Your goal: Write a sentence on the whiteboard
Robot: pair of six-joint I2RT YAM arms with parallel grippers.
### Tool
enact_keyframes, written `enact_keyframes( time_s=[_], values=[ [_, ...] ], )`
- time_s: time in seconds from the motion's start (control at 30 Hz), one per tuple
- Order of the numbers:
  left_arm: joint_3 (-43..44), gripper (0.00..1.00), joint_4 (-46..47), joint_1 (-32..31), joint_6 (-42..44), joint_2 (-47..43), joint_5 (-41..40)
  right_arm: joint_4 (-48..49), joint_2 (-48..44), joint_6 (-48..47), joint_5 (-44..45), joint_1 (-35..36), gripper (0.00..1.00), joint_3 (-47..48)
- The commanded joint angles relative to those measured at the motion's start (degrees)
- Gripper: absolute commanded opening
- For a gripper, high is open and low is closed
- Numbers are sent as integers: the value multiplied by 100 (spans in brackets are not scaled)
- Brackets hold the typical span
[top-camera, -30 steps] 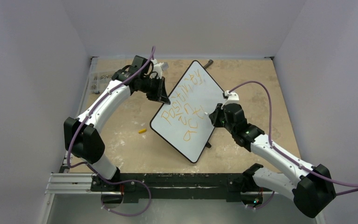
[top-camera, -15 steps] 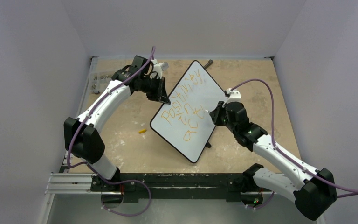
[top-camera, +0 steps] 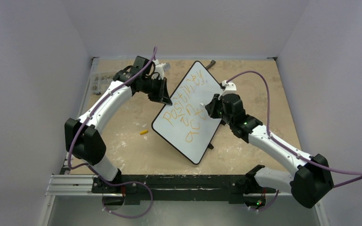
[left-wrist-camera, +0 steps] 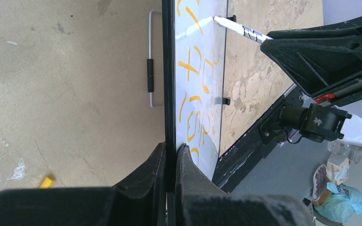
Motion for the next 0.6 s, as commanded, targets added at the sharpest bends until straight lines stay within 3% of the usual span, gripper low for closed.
enact_keyframes(
  time_s=[0.0,0.57],
  values=[
    [115,0,-32,-89,399,66,-278,331,62,-78,-112,15,0,185],
    [111,0,-34,-97,399,86,-286,154,-131,-198,346,13,0,-191]
  ],
)
